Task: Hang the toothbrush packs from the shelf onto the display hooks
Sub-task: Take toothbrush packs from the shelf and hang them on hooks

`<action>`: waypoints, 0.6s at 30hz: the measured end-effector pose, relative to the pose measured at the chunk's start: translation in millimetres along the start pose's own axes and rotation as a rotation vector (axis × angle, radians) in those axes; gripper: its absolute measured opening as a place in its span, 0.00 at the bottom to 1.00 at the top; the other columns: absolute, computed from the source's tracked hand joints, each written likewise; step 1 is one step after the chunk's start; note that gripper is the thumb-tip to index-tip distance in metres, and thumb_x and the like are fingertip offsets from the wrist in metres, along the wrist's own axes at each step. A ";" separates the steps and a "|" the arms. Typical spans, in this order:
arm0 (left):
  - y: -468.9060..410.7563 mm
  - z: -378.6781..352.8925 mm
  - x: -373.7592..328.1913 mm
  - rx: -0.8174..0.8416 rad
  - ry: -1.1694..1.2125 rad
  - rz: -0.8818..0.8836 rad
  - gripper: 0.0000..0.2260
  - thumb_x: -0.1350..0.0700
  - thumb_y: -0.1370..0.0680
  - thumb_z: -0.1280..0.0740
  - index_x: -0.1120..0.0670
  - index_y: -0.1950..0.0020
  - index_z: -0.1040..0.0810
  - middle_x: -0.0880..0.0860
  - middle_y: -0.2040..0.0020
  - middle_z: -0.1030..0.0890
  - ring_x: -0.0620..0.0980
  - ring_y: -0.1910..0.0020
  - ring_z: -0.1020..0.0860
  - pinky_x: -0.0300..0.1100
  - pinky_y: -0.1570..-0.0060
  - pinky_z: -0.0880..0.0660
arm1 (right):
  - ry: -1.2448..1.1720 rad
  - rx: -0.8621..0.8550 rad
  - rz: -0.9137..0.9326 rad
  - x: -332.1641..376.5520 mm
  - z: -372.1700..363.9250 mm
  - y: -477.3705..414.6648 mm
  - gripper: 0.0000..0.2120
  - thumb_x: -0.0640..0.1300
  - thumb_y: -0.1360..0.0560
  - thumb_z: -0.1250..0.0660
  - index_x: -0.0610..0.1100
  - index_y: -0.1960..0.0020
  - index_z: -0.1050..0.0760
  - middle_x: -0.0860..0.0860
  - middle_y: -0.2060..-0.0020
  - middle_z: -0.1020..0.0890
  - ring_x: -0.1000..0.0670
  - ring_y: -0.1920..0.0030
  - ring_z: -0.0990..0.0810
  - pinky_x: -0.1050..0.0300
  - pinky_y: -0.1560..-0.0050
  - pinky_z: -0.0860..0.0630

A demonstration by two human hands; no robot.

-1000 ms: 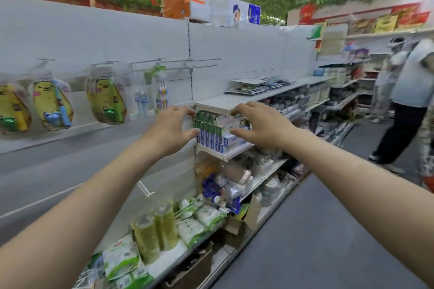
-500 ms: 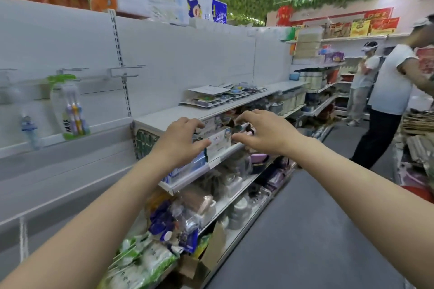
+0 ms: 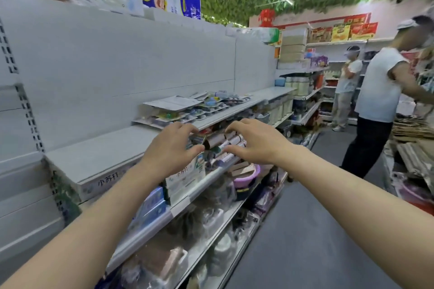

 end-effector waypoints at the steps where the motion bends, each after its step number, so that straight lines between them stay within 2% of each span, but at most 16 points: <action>1: -22.5 -9.7 1.5 0.002 0.011 -0.002 0.22 0.42 0.22 0.33 0.49 0.32 0.27 0.51 0.33 0.26 0.51 0.33 0.29 0.49 0.36 0.30 | 0.000 -0.001 -0.005 -16.1 -3.0 -17.1 0.26 0.62 0.22 0.36 0.51 0.30 0.30 0.51 0.38 0.24 0.49 0.38 0.25 0.51 0.43 0.25; 8: -164.3 -75.5 1.4 0.024 0.026 -0.003 0.22 0.41 0.22 0.34 0.48 0.31 0.28 0.52 0.33 0.26 0.52 0.34 0.28 0.49 0.37 0.29 | 0.018 0.020 -0.027 -131.0 -33.2 -115.2 0.27 0.62 0.23 0.36 0.51 0.28 0.32 0.51 0.37 0.24 0.48 0.37 0.25 0.48 0.42 0.25; 12: -230.0 -117.6 -6.4 0.047 0.002 0.017 0.22 0.41 0.22 0.35 0.48 0.30 0.29 0.51 0.32 0.27 0.52 0.33 0.29 0.50 0.36 0.29 | 0.002 0.010 -0.019 -196.7 -55.9 -159.1 0.26 0.63 0.23 0.36 0.52 0.29 0.31 0.52 0.40 0.24 0.48 0.40 0.24 0.48 0.44 0.24; 18: -318.7 -181.8 -14.2 0.029 -0.039 0.106 0.22 0.42 0.22 0.34 0.49 0.31 0.28 0.51 0.34 0.26 0.52 0.34 0.28 0.49 0.37 0.29 | -0.043 0.005 0.074 -296.7 -88.9 -230.6 0.24 0.62 0.23 0.35 0.53 0.30 0.31 0.53 0.36 0.25 0.49 0.38 0.25 0.49 0.40 0.25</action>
Point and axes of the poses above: each hand's wrist, its own y-axis away from the middle knuckle, its own z-axis out of the back of the hand, x = y × z, the point moved 2 cm from there along -y, towards the middle knuckle
